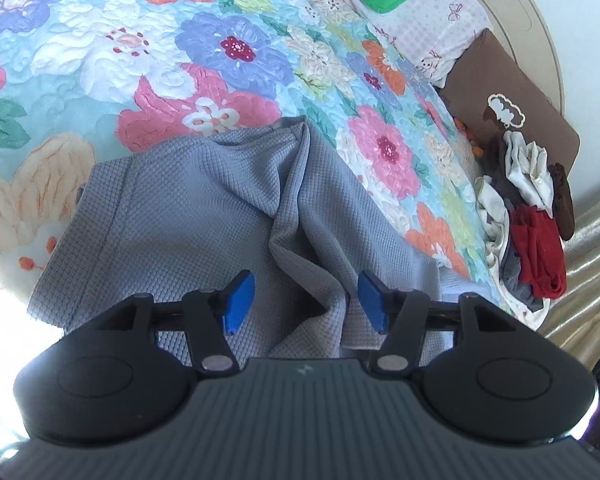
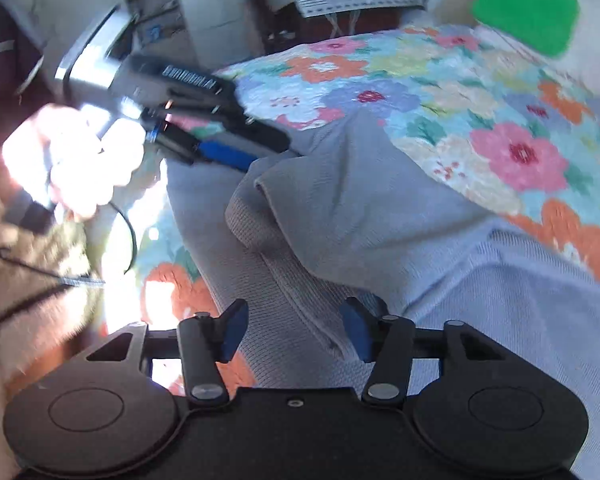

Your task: Fold clothes

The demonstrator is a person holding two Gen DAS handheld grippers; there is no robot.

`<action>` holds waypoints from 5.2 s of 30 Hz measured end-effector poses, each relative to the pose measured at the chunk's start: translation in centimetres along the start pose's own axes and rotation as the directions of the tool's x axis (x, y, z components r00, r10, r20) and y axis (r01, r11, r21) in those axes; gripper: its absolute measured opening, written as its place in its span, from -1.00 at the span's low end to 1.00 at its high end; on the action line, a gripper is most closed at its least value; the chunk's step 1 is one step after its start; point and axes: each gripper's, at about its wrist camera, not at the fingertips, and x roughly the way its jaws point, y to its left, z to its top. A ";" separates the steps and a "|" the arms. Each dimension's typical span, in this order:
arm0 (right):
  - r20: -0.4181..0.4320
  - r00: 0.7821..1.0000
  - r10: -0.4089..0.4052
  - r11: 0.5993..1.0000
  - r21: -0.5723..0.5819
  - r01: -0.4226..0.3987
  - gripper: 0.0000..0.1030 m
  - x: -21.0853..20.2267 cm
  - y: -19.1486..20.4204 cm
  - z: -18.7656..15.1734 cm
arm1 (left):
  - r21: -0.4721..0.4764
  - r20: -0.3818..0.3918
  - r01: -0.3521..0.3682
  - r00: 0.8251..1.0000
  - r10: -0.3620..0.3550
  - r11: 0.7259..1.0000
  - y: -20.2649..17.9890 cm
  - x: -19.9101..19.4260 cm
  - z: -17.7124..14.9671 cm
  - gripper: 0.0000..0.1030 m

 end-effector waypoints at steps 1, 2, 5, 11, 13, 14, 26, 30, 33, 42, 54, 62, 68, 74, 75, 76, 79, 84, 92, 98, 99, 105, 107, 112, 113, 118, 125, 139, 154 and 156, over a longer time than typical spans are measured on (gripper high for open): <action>0.006 1.000 0.012 0.996 0.083 -0.013 0.16 -0.6 -1.2 -0.2 | 0.007 -0.016 -0.002 1.000 0.002 1.000 -0.1 0.2 -0.2 0.15; 0.021 1.000 0.020 0.986 0.168 -0.023 0.18 -1.1 -2.5 -0.5 | 0.014 -0.031 -0.004 0.999 0.004 1.000 -0.1 0.3 -0.3 0.16; 0.114 0.992 0.052 0.893 0.439 -0.097 0.59 -1.8 -6.0 -1.6 | 0.036 -0.080 -0.030 0.996 0.033 0.999 -0.5 1.2 -0.9 0.23; 0.146 0.978 0.151 0.677 0.706 -0.210 0.69 2.1 -8.2 -2.5 | 0.088 -0.115 0.036 0.993 -0.026 0.995 -1.4 2.2 -0.9 -0.90; 0.122 0.982 0.147 0.674 0.714 -0.190 0.54 3.0 -7.7 -2.0 | 0.059 -0.089 0.128 0.988 -0.123 0.990 -1.6 1.4 -0.5 -0.87; 0.123 0.978 0.169 0.673 0.710 -0.206 0.00 3.2 -7.5 -1.5 | 0.007 -0.067 0.182 0.981 -0.181 0.983 -1.2 0.8 -0.2 -0.87; -0.013 0.987 0.163 0.714 0.692 -0.109 -0.67 1.9 -6.6 -2.2 | 0.036 -0.088 -0.145 0.985 0.147 0.989 -0.9 0.0 -1.6 -0.54; 0.068 0.988 0.136 0.701 0.699 -0.144 -0.09 0.4 -6.8 -1.9 | 0.033 -0.054 -0.116 0.992 0.118 0.993 -0.4 -0.8 -1.5 -0.26; 0.143 0.988 0.059 0.762 0.633 -0.137 0.12 -1.1 -6.4 -0.2 | -0.009 -0.031 -0.053 0.998 0.053 0.999 0.2 -1.4 -1.5 -0.26; 0.027 0.972 -0.234 0.949 0.222 0.223 0.11 2.6 -1.3 3.8 | 0.112 0.003 -0.211 0.977 0.212 0.971 -1.0 -1.2 -1.6 -0.22; 0.012 0.936 -0.352 0.935 0.059 0.351 0.13 0.8 0.1 0.6 | -0.185 0.139 -0.344 0.918 0.371 0.921 5.0 -6.3 -1.2 0.01; 0.144 0.935 -0.324 0.943 -0.029 0.331 0.15 -0.4 2.8 2.3 | -0.311 0.076 -0.230 0.961 0.265 0.922 5.7 -4.3 -3.0 0.44; 0.107 0.981 -0.164 0.983 -0.067 0.172 0.26 1.5 3.8 3.2 | -0.377 0.142 -0.186 0.956 0.256 0.907 5.8 -3.6 -3.0 0.60; 0.065 0.993 -0.096 0.992 -0.078 0.101 0.44 4.3 4.7 3.8 | -0.394 0.181 -0.143 0.956 0.230 0.908 6.0 -3.3 -2.9 0.54; 0.059 0.994 -0.093 0.993 -0.074 0.097 0.54 4.8 4.6 4.0 | -0.388 0.183 -0.140 0.957 0.225 0.911 6.0 -3.3 -2.9 0.40; 0.052 0.995 -0.090 0.993 -0.070 0.093 0.54 5.3 4.4 4.1 | -0.378 0.182 -0.132 0.960 0.214 0.916 5.9 -3.1 -2.9 -0.14; 0.002 0.997 -0.075 0.996 -0.058 0.075 0.54 6.5 4.0 4.4 | -0.314 0.173 -0.029 0.981 0.087 0.949 4.8 -2.7 -2.8 -0.68; 0.024 0.998 0.053 0.997 0.048 -0.054 0.54 5.7 2.9 4.0 | -0.201 0.198 0.111 0.978 -0.071 0.973 2.4 -2.8 -2.6 -0.72; 0.036 0.996 0.076 0.994 -0.079 -0.073 0.56 6.3 4.7 3.4 | -0.213 0.178 0.197 0.971 -0.160 0.957 2.4 -2.3 -2.4 -0.72; 0.053 0.998 -0.037 0.960 -0.276 0.051 0.60 8.2 8.9 4.0 | -0.162 0.147 0.250 0.963 -0.227 0.955 2.0 -2.3 -1.7 -0.72; 0.076 0.996 -0.057 0.958 -0.276 0.075 0.67 8.2 9.1 4.2 | -0.150 0.143 0.265 0.959 -0.244 0.953 1.8 -2.3 -1.5 -0.72; 0.104 0.990 -0.094 0.975 -0.193 0.113 0.10 8.6 7.6 5.3 | -0.090 0.083 0.327 0.944 -0.320 0.941 0.5 -1.4 -0.6 -0.72; 0.101 0.989 -0.111 0.979 -0.157 0.126 -0.46 8.8 6.8 5.4 | -0.070 0.055 0.334 0.942 -0.330 0.940 -0.4 -0.8 -0.5 -0.72; 0.171 0.980 -0.101 0.995 0.013 0.100 -0.72 5.8 4.1 4.8 | 0.014 -0.010 0.395 0.919 -0.395 0.919 -4.8 0.3 -0.1 -0.72; 0.194 0.975 -0.111 0.994 0.036 0.106 -0.72 4.8 3.7 4.7 | 0.044 -0.029 0.405 0.914 -0.404 0.913 -6.4 0.6 -0.1 -0.72; 0.305 0.938 -0.163 0.977 0.185 0.110 -0.72 -1.4 0.6 2.8 | 0.161 -0.139 0.475 0.879 -0.457 0.865 -14.5 2.5 -1.1 -0.72; 0.391 0.849 -0.356 0.912 0.345 0.224 -0.73 -9.8 -2.9 -3.2 | 0.253 -0.385 0.601 0.781 -0.491 0.758 -26.1 6.7 -6.2 -0.72; 0.201 0.827 -0.525 0.651 0.720 0.239 -0.75 -13.8 -11.1 -18.3 | 0.442 -0.486 0.498 0.832 -0.267 0.746 -31.5 12.0 -16.1 -0.27; 0.256 0.715 -0.651 0.681 0.612 0.401 -0.76 -16.1 -7.9 -17.3 | 0.495 -0.359 0.296 0.926 -0.118 0.817 -25.4 10.9 -15.1 -0.21; 0.139 0.727 -0.673 0.583 0.705 0.405 -0.36 -15.7 -9.5 -19.0 | 0.499 -0.373 0.291 0.922 -0.101 0.816 -25.5 11.4 -15.5 -0.21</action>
